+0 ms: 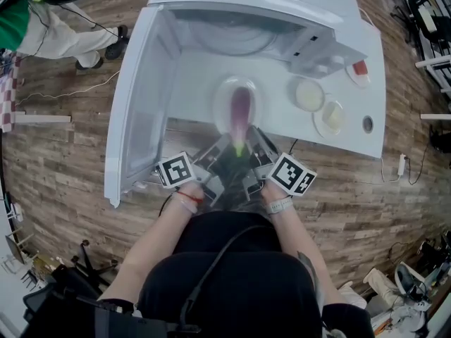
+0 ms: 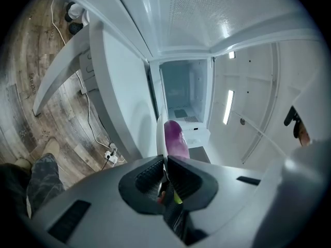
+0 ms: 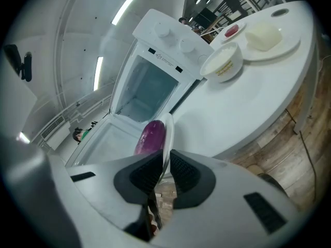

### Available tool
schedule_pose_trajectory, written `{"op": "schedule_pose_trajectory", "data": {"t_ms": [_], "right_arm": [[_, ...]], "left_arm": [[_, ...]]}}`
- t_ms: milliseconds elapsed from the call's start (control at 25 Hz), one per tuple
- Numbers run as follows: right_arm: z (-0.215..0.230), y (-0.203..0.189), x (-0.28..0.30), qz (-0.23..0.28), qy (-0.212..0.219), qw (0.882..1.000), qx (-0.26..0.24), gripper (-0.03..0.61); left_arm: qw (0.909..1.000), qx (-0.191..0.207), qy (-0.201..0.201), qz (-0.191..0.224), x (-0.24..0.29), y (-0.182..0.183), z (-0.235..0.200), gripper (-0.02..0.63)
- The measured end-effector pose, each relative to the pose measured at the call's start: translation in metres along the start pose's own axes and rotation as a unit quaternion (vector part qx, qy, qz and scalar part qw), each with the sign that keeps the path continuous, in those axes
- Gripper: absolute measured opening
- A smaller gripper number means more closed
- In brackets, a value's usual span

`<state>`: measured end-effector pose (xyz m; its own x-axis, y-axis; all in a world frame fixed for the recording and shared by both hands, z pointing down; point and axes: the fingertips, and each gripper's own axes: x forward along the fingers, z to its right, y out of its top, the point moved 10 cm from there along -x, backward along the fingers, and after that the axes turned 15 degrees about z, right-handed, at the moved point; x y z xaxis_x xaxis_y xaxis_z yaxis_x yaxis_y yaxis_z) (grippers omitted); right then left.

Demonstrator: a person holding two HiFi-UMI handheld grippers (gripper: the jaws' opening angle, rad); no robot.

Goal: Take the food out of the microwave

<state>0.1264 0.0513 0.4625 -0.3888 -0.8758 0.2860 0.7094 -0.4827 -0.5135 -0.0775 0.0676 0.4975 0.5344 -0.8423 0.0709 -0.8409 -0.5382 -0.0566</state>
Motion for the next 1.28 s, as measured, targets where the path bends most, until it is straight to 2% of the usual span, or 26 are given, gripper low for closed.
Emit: {"op": "schedule_pose_trajectory", "data": {"t_ms": [240,680,840,1080,1200,1280], "right_arm": [[0.006,-0.003,-0.007,0.001,-0.006,1.000,0.007,0.060],[0.017,-0.007,-0.012,-0.005,-0.014,1.000,0.014,0.060],[0.021,-0.009,-0.014,-0.006,-0.016,1.000,0.016,0.060],[0.026,-0.011,-0.017,-0.006,-0.020,1.000,0.018,0.060],[0.029,-0.012,-0.019,-0.007,-0.022,1.000,0.020,0.060],[0.030,-0.013,-0.019,-0.008,-0.024,0.999,0.022,0.060]], "left_arm": [[0.9996,0.026,0.001,-0.012,-0.003,-0.003,-0.003,0.032],[0.9999,0.003,0.008,-0.012,-0.005,-0.013,-0.012,0.032],[0.9996,0.019,0.012,-0.018,-0.006,-0.014,-0.015,0.032],[0.9997,-0.003,0.017,-0.017,-0.006,-0.020,-0.019,0.032],[0.9996,0.009,0.017,-0.021,-0.007,-0.021,-0.020,0.032],[0.9997,-0.007,0.018,-0.018,-0.007,-0.023,-0.022,0.032]]}}
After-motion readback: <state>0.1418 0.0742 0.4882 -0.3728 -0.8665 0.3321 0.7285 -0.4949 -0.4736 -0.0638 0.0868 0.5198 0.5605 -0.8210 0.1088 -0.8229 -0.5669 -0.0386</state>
